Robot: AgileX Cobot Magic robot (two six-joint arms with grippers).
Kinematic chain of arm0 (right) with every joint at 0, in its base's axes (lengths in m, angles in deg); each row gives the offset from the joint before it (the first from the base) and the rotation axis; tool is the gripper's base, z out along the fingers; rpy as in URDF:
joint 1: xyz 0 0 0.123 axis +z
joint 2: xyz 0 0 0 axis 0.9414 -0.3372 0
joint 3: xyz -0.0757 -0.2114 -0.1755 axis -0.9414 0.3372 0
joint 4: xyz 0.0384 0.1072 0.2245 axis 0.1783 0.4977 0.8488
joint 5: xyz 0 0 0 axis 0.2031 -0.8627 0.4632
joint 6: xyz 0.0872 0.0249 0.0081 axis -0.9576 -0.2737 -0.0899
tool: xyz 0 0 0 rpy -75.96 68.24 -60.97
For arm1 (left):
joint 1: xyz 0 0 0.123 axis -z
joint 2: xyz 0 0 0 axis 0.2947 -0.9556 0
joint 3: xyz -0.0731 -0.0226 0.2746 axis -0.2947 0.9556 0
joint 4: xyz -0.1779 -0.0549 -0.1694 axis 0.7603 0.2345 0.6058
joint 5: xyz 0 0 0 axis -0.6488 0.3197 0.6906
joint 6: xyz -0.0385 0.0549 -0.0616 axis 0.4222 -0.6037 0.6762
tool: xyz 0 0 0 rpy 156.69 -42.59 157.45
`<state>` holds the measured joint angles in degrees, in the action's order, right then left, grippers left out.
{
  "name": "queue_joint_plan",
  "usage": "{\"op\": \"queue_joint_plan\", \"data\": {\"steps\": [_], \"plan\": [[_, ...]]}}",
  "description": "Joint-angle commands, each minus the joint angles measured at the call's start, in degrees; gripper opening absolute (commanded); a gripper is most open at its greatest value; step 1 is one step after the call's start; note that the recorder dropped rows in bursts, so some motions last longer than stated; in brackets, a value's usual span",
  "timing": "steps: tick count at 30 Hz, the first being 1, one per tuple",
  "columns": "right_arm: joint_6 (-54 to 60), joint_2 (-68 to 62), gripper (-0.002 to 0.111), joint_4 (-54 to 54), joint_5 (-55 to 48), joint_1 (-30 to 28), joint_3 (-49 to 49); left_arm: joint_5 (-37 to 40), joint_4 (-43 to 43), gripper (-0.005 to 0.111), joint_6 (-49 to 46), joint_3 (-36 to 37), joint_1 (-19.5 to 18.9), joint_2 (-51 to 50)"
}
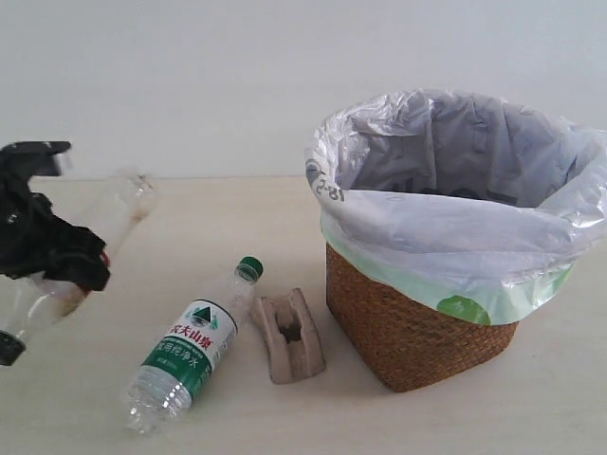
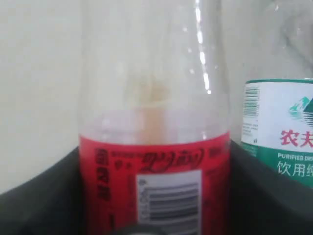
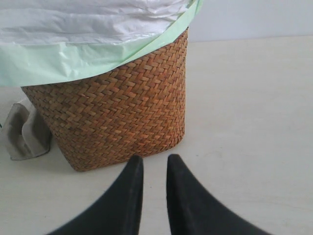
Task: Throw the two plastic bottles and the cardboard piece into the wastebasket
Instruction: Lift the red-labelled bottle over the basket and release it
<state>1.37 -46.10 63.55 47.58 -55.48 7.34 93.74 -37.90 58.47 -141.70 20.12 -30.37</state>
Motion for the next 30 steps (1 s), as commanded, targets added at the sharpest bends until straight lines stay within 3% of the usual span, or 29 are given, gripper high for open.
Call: {"op": "queue_joint_plan", "data": {"steps": [1,7,10,12,16,20,22,25,26,27,28,29,30], "plan": [[-0.1,0.3,0.013,0.0,0.2,0.1,0.0,3.3,0.2,0.004,3.7,5.1,-7.6,10.8],[-0.1,0.3,0.013,0.0,0.2,0.1,0.0,7.1,-3.2,0.004,8.6,10.3,-18.3,17.3],[-0.1,0.3,0.013,0.0,0.2,0.1,0.0,7.8,-2.2,0.004,9.8,10.3,-18.3,17.3],[-0.1,0.3,0.013,0.0,0.2,0.1,0.0,7.2,2.8,0.004,8.0,10.2,-17.1,17.3],[-0.1,0.3,0.013,0.0,0.2,0.1,0.0,7.9,10.7,0.004,3.8,6.6,-10.4,16.1],[-0.1,0.3,0.013,0.0,0.4,0.1,0.0,14.0,25.8,0.008,-0.6,-5.0,1.5,12.4],[-0.1,0.3,0.013,0.0,0.4,0.1,0.0,17.3,32.6,0.023,0.8,-15.5,8.2,8.7],[-0.1,0.3,0.013,0.0,0.4,0.1,0.0,18.1,33.7,0.063,11.2,-32.6,16.6,1.8],[-0.1,0.3,0.013,0.0,0.4,0.1,0.0,20.2,30.6,0.089,20.9,-44.2,20.6,-3.1],[-0.1,0.3,0.013,0.0,0.4,0.1,0.0,22.0,26.9,0.095,25.9,-49.0,22.3,-5.3],[-0.1,0.3,0.013,0.0,0.4,0.1,0.0,26.1,17.7,0.097,34.1,-57.3,24.4,-8.5],[-0.1,0.3,0.013,0.0,0.4,0.1,0.0,28.0,12.3,0.097,36.6,-60.6,25.1,-9.8],[-0.1,0.3,0.013,0.0,0.4,0.1,0.0,30.1,1.5,0.095,42.8,-64.5,25.6,-11.4]]}}
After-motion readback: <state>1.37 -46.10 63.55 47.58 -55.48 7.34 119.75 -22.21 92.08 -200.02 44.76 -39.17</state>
